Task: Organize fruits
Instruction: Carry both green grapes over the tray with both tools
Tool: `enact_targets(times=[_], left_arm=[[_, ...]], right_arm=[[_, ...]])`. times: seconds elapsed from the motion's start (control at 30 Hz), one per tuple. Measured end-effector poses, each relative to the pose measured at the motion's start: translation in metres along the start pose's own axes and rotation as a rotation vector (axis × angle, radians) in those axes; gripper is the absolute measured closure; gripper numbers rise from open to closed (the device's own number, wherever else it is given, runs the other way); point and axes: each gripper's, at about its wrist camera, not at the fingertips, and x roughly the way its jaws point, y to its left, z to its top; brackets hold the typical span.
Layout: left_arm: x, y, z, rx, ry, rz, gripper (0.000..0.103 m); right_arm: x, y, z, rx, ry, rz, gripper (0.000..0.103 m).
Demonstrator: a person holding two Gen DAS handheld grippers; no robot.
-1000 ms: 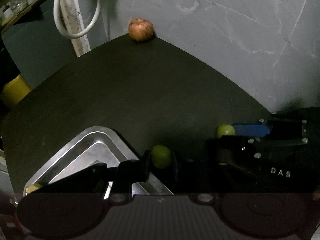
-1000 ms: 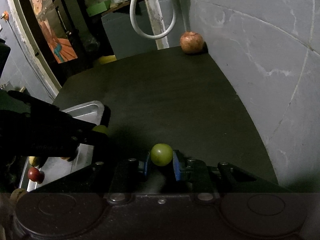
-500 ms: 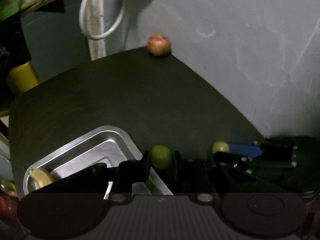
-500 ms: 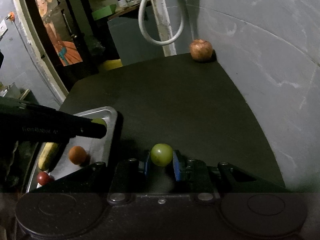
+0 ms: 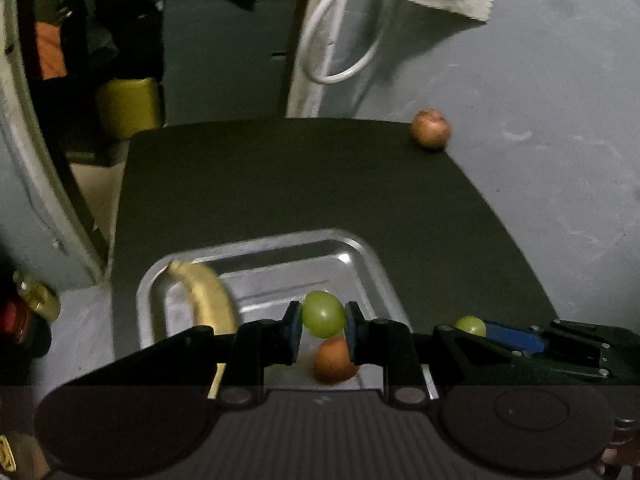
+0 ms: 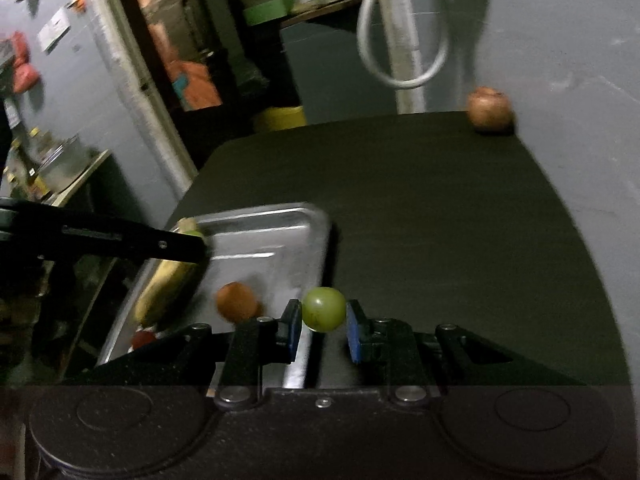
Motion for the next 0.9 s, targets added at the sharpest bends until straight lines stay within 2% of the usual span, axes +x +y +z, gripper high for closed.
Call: enact_targets(times=[0.4, 0.9], left_arm=[[0.004, 0.014, -0.027, -0.078, 0.070, 0.048, 0.079], [0.015, 0.014, -0.039, -0.131, 0.128, 0.100, 0.078]], right_arm=[[0.013, 0.022, -0.003, -0.065, 0.055, 0.083, 0.078], [0.021, 0.023, -0.011, -0.099, 0.107, 0.099, 0.077]])
